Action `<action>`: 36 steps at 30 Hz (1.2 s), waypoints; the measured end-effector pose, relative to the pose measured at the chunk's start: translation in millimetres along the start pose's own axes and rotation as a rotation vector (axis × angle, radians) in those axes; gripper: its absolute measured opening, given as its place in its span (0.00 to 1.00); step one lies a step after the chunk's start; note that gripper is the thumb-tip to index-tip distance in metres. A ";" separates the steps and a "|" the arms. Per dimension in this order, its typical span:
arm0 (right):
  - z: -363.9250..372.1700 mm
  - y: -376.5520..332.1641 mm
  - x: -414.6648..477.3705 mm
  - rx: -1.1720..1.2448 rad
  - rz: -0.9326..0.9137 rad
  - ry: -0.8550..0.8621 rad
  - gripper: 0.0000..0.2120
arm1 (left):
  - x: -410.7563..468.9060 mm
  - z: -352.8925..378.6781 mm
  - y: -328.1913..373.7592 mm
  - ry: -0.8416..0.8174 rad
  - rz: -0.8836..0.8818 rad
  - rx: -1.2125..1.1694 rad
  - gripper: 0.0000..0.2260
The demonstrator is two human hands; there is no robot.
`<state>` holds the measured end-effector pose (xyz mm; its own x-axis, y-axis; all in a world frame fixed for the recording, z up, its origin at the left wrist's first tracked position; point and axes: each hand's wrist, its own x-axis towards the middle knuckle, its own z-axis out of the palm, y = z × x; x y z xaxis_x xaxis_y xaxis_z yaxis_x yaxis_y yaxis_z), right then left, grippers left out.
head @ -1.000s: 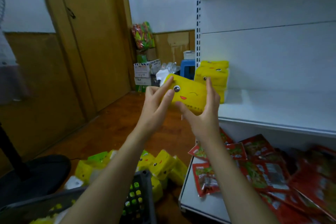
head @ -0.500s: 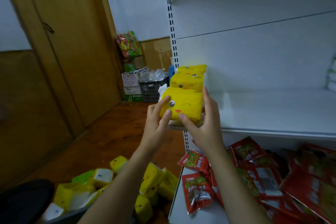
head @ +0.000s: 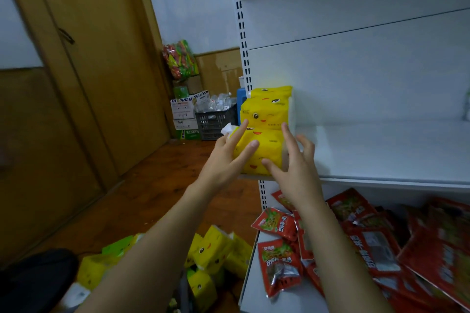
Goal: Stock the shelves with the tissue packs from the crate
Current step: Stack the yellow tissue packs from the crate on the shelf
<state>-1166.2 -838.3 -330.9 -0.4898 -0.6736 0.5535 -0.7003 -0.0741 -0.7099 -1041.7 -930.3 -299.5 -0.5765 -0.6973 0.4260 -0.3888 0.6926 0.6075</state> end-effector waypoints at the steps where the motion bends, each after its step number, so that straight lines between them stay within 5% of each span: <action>1: -0.8 0.5 0.8 -0.021 -0.005 -0.005 0.36 | 2.7 -1.4 0.0 -0.020 -0.019 0.001 0.29; 19: 2.2 -2.9 17.6 -0.127 0.051 -0.137 0.27 | 23.3 3.4 2.1 -0.113 -0.316 -0.381 0.30; 26: 0.0 -0.4 13.6 0.016 0.000 -0.087 0.30 | 17.4 1.4 1.7 -0.049 -0.127 -0.107 0.32; 32: 1.9 1.4 13.1 0.101 -0.051 -0.075 0.24 | 15.7 -6.2 -12.0 -0.241 -0.104 -0.040 0.50; 36: 2.3 1.3 13.5 0.020 -0.040 -0.130 0.24 | 17.2 -7.0 -19.0 -0.269 -0.096 0.006 0.53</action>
<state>-1172.5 -849.1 -325.3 -0.3895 -0.7592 0.5215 -0.7067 -0.1168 -0.6979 -1039.2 -956.7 -299.0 -0.7064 -0.6864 0.1726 -0.4548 0.6270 0.6325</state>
